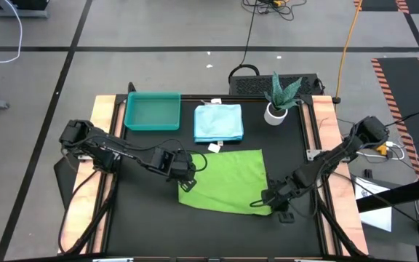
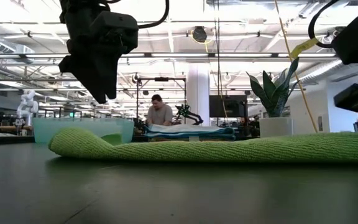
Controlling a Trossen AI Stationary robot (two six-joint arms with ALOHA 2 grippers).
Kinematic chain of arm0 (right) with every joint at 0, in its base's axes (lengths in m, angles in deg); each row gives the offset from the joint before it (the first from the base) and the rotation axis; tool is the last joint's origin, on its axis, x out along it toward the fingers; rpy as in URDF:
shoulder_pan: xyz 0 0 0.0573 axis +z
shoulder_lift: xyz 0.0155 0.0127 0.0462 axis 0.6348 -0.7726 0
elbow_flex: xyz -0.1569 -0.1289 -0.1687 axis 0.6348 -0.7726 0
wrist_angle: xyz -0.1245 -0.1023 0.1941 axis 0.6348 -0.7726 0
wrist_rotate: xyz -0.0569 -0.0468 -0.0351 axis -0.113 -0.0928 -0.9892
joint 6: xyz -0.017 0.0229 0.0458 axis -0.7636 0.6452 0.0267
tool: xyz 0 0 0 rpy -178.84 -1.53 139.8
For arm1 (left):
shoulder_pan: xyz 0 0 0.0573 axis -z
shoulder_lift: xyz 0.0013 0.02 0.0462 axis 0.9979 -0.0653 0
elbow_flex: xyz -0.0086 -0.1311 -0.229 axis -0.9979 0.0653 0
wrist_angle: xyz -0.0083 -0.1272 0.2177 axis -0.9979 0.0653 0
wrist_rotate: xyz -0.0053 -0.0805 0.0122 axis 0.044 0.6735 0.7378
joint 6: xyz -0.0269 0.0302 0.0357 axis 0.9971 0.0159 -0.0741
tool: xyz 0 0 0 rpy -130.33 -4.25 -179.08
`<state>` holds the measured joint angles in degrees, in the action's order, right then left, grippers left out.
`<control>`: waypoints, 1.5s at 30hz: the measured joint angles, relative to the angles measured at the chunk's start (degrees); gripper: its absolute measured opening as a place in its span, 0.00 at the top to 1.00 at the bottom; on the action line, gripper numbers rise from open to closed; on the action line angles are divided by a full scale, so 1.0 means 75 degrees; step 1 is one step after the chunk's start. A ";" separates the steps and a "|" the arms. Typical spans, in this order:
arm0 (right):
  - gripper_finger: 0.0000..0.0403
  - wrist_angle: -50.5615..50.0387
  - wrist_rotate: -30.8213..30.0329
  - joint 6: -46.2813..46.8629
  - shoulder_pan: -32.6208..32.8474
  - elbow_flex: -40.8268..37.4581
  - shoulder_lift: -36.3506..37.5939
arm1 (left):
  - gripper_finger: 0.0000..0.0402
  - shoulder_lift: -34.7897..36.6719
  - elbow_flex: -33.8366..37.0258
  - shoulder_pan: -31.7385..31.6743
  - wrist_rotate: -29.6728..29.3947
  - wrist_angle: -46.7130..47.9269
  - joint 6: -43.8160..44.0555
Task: Fold microfiber towels
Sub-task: Fold the green microfiber towel
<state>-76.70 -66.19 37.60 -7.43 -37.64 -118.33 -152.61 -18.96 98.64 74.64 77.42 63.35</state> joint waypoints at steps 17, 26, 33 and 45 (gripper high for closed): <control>0.82 0.0122 0.0896 0.0709 -0.0014 -0.0003 -0.0082 | 0.58 0.0000 0.0000 0.0000 -0.0060 -0.0002 -0.0075; 0.73 0.0208 0.1069 0.1047 -0.0041 -0.0006 -0.0028 | 0.58 0.0000 0.0000 -0.0002 -0.0061 -0.0003 -0.0100; 0.73 0.0822 0.1043 0.1228 -0.0502 -0.0009 0.0763 | 0.58 0.0000 0.0000 -0.0146 -0.0058 -0.0006 -0.0098; 0.73 0.1345 -0.0398 0.0719 -0.1836 -0.0006 0.2317 | 0.58 -0.0451 -0.0012 -0.0242 0.1877 -0.1182 -0.1132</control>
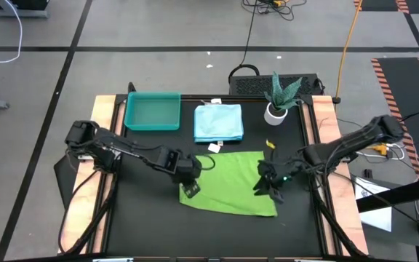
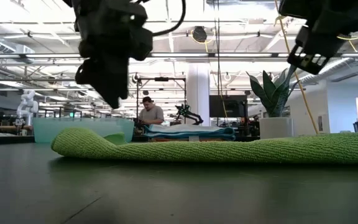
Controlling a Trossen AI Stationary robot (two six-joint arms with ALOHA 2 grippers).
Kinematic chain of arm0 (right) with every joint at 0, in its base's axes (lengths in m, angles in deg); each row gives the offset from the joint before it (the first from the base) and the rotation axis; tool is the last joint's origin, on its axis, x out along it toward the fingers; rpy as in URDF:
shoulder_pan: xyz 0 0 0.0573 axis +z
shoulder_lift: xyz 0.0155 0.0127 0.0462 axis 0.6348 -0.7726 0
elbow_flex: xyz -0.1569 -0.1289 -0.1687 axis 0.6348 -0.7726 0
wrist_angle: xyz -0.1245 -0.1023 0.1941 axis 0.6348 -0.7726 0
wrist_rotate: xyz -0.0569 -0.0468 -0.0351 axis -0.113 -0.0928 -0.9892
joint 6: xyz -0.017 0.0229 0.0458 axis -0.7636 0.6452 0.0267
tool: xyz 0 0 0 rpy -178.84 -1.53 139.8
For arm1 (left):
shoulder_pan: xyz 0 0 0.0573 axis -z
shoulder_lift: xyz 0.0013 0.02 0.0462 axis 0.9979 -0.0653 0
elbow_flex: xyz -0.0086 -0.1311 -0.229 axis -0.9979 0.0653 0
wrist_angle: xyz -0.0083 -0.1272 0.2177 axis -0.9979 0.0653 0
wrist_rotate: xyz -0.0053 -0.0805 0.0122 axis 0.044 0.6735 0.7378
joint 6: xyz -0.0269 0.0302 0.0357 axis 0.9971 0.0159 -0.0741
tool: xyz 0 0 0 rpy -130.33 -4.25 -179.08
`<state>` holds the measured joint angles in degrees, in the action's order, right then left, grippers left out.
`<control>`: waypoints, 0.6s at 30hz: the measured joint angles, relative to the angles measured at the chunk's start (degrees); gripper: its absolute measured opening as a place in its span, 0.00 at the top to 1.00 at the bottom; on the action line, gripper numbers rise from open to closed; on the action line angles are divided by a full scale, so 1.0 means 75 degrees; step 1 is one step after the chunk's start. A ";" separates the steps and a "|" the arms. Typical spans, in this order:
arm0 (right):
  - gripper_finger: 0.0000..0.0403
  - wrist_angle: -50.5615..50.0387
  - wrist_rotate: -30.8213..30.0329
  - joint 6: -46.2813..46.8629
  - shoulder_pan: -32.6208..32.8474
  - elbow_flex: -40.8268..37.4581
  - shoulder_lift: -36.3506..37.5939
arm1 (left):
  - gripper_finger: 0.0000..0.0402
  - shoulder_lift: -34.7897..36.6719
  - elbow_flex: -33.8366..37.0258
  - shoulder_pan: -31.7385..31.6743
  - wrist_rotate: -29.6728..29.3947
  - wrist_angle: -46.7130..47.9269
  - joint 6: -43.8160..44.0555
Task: Fold microfiber towels
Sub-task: Fold the green microfiber towel
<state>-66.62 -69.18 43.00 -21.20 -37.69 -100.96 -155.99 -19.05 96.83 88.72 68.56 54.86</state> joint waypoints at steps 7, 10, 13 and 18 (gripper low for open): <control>0.73 -0.0030 -0.0002 -0.0268 -0.0284 0.0000 0.0131 | 0.58 -0.0331 0.0003 0.0489 0.1191 0.1119 -0.0031; 0.73 -0.0027 -0.0002 -0.0400 -0.0346 0.0000 0.0117 | 0.58 -0.0342 0.0015 0.0505 0.1149 0.1431 0.0160; 0.73 -0.0047 -0.0005 -0.0500 -0.0429 0.0000 0.0105 | 0.58 -0.0336 0.0015 0.0367 0.1093 0.0883 0.0224; 0.73 -0.0041 0.0013 -0.0541 -0.0534 0.0000 0.0108 | 0.58 -0.0330 0.0085 0.0096 0.1104 0.0143 0.0088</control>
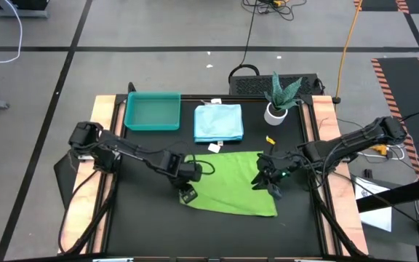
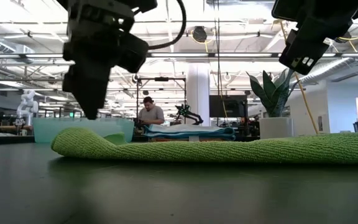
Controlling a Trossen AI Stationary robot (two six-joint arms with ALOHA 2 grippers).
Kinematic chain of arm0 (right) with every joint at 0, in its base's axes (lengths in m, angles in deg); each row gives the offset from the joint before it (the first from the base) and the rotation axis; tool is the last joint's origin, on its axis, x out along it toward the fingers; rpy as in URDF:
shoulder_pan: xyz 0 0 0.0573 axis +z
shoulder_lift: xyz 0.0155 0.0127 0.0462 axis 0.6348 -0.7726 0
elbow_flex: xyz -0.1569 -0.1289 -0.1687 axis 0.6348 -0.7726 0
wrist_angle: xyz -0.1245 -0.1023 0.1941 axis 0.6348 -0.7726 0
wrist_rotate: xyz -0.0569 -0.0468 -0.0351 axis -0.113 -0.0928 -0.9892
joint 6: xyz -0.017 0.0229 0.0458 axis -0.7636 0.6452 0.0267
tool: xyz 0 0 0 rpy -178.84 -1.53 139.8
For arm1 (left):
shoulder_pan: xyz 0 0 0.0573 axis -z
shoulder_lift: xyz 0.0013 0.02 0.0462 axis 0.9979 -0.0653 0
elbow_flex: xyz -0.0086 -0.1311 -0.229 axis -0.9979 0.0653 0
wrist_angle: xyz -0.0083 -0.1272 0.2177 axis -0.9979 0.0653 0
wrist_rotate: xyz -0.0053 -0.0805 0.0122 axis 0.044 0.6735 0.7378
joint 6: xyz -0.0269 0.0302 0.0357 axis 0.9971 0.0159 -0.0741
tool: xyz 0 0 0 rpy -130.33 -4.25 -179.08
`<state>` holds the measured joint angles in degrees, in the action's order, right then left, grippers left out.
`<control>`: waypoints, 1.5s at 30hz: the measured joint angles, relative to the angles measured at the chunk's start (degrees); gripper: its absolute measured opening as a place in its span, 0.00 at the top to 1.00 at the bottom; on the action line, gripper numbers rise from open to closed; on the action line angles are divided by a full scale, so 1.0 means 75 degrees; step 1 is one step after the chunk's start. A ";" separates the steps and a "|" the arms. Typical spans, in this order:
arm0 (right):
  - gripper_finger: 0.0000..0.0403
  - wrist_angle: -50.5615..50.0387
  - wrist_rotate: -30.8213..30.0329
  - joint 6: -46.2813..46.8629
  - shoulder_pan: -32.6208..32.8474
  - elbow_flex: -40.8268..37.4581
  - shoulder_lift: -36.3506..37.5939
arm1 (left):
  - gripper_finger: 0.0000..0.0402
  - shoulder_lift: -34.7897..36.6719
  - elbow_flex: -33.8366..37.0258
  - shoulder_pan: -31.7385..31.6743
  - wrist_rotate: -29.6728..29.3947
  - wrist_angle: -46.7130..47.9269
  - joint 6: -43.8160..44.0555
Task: Fold microfiber towels
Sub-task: Fold the green microfiber towel
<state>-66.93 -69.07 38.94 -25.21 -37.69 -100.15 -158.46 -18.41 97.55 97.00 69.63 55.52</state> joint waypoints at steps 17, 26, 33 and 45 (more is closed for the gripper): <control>0.73 -0.0015 -0.0001 0.0058 0.0002 0.0000 0.0000 | 0.58 0.0000 0.1008 -0.0219 0.0627 -0.2185 0.0599; 0.73 -0.0015 -0.0015 0.0061 0.0002 0.0000 0.0000 | 0.58 0.0000 0.1008 0.0071 0.0598 -0.1972 0.0930; 0.73 -0.0015 -0.0015 0.0061 0.0002 0.0000 0.0000 | 0.70 0.0003 0.1008 0.0244 0.0049 -0.2079 0.1078; 0.73 -0.0017 -0.0015 0.0064 0.0002 0.0000 0.0000 | 0.99 0.0003 0.0953 0.0932 -0.0003 -0.2212 0.1243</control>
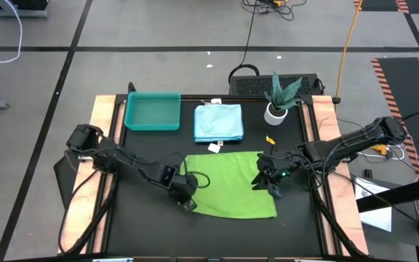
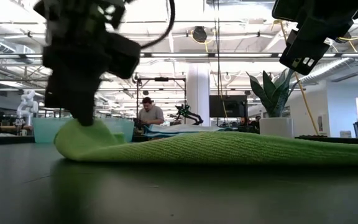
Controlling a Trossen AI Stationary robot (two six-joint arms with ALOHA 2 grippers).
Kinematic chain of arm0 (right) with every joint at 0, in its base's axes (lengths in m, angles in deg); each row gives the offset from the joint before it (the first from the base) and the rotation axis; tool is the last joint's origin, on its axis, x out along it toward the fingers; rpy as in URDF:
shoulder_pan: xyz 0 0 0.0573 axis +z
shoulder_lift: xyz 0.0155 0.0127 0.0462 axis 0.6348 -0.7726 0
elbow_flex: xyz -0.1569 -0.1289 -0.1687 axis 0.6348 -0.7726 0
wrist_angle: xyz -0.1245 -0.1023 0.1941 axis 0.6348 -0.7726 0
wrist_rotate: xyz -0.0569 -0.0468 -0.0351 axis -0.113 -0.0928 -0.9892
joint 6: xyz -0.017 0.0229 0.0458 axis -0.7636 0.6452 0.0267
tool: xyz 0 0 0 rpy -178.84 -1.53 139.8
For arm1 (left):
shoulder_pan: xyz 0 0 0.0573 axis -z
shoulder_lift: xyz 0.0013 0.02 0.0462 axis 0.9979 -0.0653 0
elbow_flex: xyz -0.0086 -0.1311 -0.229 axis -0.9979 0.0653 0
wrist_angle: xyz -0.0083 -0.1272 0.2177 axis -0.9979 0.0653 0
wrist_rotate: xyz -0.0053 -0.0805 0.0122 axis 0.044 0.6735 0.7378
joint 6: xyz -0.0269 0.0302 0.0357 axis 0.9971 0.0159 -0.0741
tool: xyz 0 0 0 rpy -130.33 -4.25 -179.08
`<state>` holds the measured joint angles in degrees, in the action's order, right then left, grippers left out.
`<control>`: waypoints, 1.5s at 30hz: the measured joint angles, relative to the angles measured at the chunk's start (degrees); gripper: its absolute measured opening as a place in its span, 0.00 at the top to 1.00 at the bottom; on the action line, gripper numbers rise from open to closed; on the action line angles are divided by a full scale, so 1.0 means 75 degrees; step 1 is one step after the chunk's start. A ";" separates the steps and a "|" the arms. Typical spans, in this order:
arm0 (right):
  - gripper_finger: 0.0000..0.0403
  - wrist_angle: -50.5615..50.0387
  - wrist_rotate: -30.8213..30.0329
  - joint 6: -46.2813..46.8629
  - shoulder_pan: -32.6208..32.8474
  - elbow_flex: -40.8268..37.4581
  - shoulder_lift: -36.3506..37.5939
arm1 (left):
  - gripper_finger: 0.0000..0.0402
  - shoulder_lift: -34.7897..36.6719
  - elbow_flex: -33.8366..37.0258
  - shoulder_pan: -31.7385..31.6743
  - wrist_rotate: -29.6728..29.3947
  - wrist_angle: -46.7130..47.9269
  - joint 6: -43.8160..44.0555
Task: Fold microfiber towels
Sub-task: Fold the green microfiber towel
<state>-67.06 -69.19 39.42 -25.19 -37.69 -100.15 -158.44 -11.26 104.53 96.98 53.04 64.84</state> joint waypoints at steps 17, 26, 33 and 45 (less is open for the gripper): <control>0.73 -0.0036 -0.0006 -0.0058 0.0000 0.0000 0.0000 | 0.96 0.0012 -0.0639 0.1749 -0.1865 0.0566 -0.0055; 0.73 -0.0058 -0.0020 0.0022 0.0000 -0.0324 -0.0003 | 0.96 0.0012 -0.0639 0.1914 -0.2413 0.0294 0.0035; 0.73 -0.0031 -0.0015 0.0220 0.0000 -0.0514 -0.0003 | 0.99 0.0012 -0.0639 0.2069 -0.2121 -0.1857 -0.0443; 0.73 0.0029 -0.0012 0.0172 0.0000 -0.0519 -0.0003 | 0.98 0.0012 -0.0639 0.2345 -0.2029 -0.0859 -0.0230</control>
<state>-66.83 -69.28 40.71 -25.19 -41.58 -100.17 -158.36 -16.06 122.12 81.76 46.59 63.11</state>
